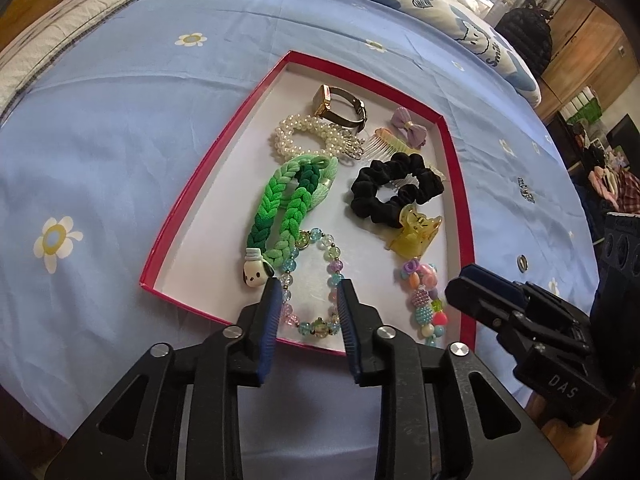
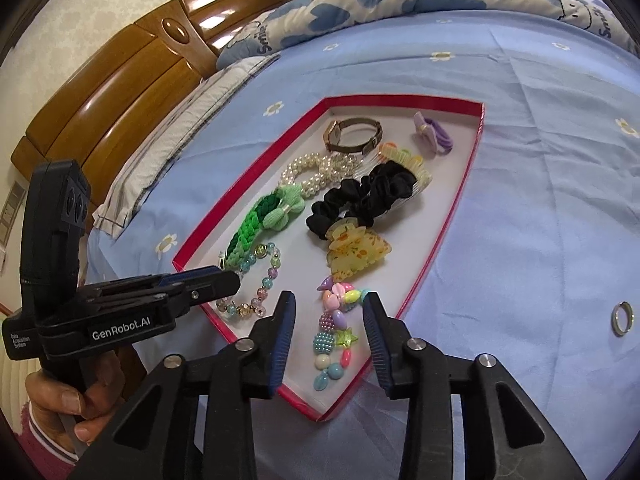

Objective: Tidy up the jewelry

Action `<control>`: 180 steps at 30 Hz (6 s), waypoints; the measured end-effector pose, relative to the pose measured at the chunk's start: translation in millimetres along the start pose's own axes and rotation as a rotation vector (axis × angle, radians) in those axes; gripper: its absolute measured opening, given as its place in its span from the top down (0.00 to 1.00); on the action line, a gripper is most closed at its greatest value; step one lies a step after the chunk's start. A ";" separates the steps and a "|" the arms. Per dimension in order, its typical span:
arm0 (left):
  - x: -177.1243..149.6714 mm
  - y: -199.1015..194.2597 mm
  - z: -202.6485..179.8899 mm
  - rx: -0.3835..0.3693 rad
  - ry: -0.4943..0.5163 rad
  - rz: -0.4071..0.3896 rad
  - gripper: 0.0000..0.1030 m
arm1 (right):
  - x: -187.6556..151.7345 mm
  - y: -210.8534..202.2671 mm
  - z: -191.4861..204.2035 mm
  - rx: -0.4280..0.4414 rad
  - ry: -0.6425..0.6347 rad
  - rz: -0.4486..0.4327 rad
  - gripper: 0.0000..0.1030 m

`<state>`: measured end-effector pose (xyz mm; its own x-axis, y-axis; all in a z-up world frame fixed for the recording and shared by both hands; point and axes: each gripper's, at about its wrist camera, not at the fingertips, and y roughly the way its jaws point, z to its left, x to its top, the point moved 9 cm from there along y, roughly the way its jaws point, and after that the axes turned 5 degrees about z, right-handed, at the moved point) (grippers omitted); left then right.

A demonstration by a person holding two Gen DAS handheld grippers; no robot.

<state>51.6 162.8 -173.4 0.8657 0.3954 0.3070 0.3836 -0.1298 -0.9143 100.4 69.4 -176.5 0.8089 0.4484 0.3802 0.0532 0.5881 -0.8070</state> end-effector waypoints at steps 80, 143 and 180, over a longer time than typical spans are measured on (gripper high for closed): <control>-63.0 -91.1 -11.4 0.343 0.106 -0.310 0.00 | -51.2 -91.4 -9.7 -0.176 -0.011 -0.240 0.00; -72.5 -93.5 -22.1 0.320 0.117 -0.343 0.00 | -53.3 -98.2 2.1 -0.151 -0.038 -0.303 0.00; -72.7 -93.7 -20.4 0.321 0.111 -0.347 0.00 | -51.4 -104.2 5.5 -0.146 -0.049 -0.317 0.00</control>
<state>-40.8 127.7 -104.6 0.7398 0.2639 0.6189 0.5525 0.2867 -0.7827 50.0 -11.2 -109.5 0.7101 0.2926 0.6405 0.3833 0.6024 -0.7001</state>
